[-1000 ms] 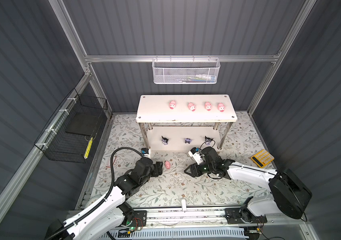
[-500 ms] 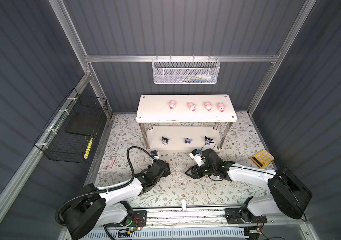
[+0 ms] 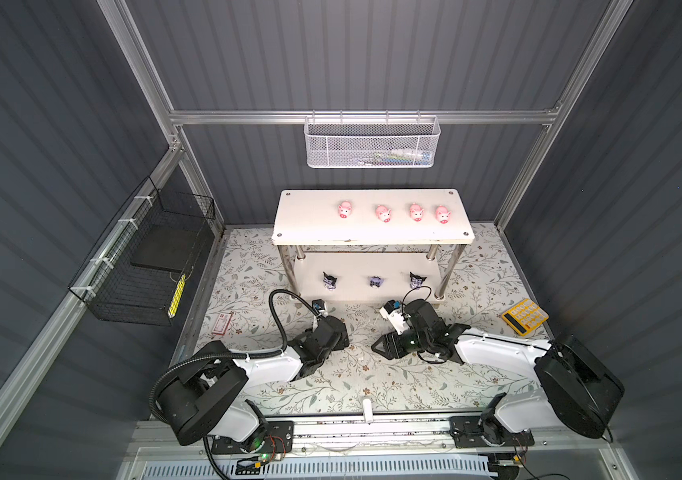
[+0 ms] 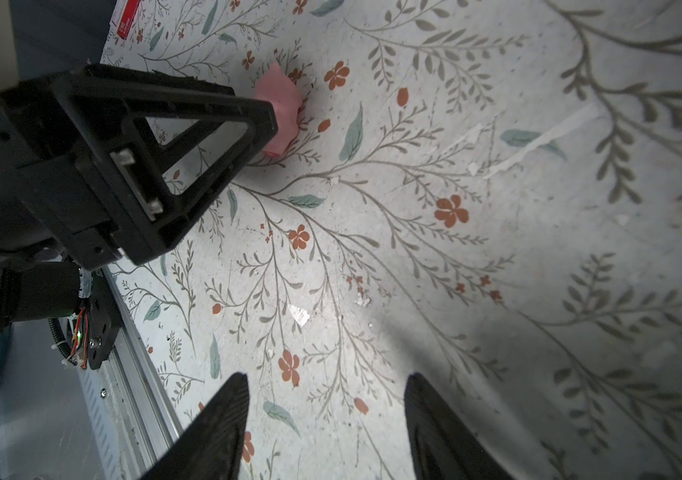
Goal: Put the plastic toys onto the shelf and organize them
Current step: 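Lower the left gripper around the last pink pig and close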
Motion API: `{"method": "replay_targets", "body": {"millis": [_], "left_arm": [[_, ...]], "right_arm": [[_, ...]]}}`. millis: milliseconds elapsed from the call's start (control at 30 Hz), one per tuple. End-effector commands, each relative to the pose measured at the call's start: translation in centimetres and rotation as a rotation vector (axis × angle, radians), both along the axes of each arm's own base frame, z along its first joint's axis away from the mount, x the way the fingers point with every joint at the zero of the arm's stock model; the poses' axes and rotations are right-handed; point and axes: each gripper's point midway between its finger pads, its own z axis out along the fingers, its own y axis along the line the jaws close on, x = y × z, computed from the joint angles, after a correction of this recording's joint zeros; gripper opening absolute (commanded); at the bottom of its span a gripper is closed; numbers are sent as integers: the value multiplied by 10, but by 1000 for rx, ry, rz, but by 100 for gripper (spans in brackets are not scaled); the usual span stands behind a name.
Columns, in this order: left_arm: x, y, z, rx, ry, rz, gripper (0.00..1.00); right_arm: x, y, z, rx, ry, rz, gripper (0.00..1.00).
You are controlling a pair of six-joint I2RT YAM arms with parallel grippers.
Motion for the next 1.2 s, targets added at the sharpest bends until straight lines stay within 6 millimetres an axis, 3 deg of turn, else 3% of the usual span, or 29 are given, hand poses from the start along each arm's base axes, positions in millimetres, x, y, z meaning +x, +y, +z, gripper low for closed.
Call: {"method": "replay_targets", "body": {"millis": [0,433,800,1067,1167], "left_arm": [[7,-8,6,-21,-16,13,79],[9,-14,-12,32,36,6,73],[7,-14,-21,54,64,6,56],[5,-12,-16,58,63,4,39],[4,-12,-11,57,59,-1,38]], "right_arm": [[1,-1,-3,-2,-7,-2,62],[2,-4,-8,-1,10,-5,62],[3,-4,-12,2,24,-5,62],[3,-4,-13,1,29,-6,62],[4,-4,-13,2,30,-7,62]]}}
